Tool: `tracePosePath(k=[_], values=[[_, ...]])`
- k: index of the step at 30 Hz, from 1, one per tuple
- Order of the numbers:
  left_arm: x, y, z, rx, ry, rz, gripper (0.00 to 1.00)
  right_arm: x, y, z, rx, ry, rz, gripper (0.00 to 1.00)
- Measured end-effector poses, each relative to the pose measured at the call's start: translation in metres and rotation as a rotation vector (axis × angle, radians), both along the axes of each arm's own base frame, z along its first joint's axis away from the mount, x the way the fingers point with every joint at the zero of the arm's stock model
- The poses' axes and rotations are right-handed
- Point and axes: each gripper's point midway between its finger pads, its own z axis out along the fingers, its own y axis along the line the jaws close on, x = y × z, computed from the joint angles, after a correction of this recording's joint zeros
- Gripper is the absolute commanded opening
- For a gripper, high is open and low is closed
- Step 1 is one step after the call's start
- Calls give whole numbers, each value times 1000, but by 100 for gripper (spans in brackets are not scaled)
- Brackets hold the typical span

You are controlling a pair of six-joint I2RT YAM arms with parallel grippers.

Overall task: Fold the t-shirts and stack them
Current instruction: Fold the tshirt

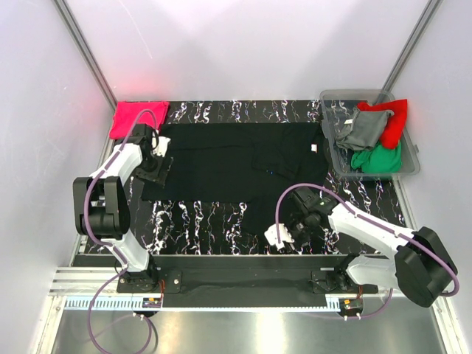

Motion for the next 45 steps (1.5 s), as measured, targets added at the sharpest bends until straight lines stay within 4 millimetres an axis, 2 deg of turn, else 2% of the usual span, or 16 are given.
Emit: tracePosePath(k=[21, 23, 26, 27, 30, 34, 36, 42, 45], values=[[0, 8, 0, 11, 0, 23, 75, -3, 3, -23, -58, 35, 34, 41], [-1, 9, 0, 15, 0, 24, 75, -4, 4, -26, -66, 33, 42, 38], [-1, 10, 0, 20, 1, 26, 75, -3, 5, -30, -75, 20, 49, 26], [-1, 11, 0, 21, 1, 28, 75, -1, 7, -30, -73, 11, 49, 15], [-1, 12, 0, 23, 1, 28, 74, 2, 10, -30, -65, 0, 45, 2], [-1, 16, 1, 45, 1, 6, 73, 5, 9, -29, -79, -15, 22, 0], [-2, 21, 0, 67, 2, -25, 68, 10, 4, -28, -105, -48, 2, 0], [-13, 36, 0, 103, 38, -111, 64, 27, -12, -15, -161, -149, -102, 0], [-20, 42, -1, 88, 77, -115, 59, 32, -17, -12, -185, -165, -168, 0]])
